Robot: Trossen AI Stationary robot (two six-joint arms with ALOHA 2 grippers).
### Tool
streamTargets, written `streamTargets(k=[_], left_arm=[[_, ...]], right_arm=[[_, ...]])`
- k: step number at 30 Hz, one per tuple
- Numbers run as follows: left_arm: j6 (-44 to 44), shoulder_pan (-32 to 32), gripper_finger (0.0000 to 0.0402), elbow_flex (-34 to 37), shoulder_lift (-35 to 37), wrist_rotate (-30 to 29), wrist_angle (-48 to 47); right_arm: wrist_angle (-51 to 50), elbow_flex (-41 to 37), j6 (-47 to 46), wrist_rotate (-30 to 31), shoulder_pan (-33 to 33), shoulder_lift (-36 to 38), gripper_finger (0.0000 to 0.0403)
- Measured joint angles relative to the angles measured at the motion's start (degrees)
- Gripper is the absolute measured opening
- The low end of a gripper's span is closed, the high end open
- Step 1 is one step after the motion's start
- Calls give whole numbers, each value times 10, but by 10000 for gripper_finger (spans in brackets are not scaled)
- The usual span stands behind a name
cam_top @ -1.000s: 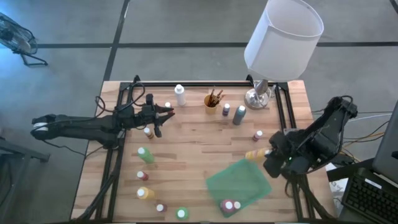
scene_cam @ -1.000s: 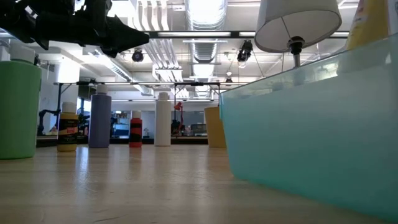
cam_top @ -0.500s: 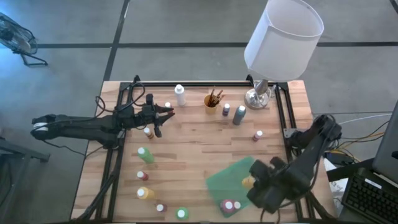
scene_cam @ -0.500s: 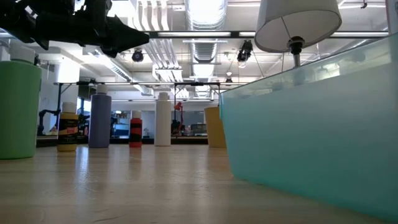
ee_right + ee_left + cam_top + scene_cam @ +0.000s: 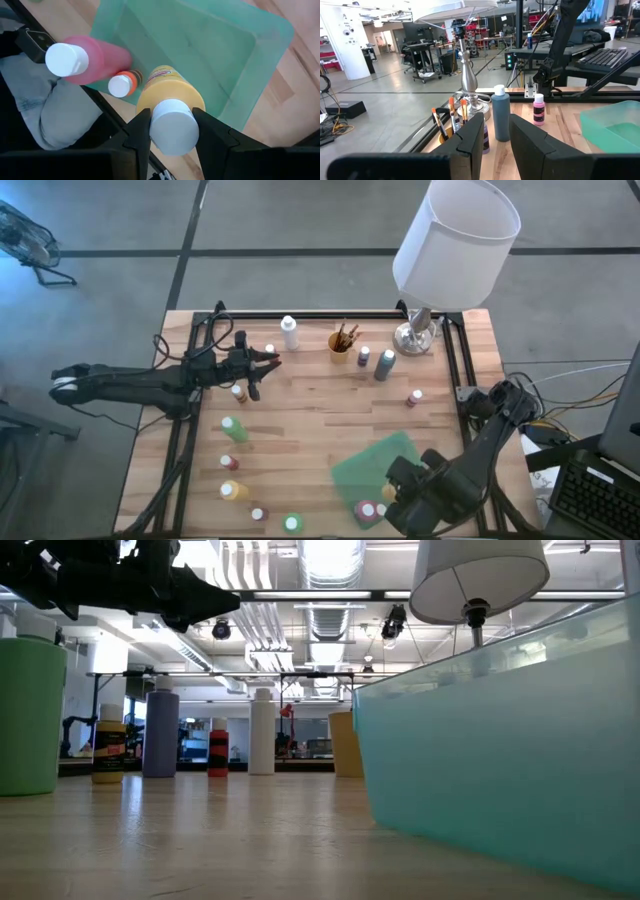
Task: Pick & Place Paint Supplies
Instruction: Put the big yellow paint bottle into the green bin
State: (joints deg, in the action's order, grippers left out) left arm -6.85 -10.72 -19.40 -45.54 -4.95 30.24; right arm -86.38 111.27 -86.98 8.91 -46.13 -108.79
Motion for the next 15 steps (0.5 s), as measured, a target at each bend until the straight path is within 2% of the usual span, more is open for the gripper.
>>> streamTargets(k=[15], left_arm=[[0,0,97,0,0,0,0]], right_arm=[[44,-29,-7,-12,0,5,113]])
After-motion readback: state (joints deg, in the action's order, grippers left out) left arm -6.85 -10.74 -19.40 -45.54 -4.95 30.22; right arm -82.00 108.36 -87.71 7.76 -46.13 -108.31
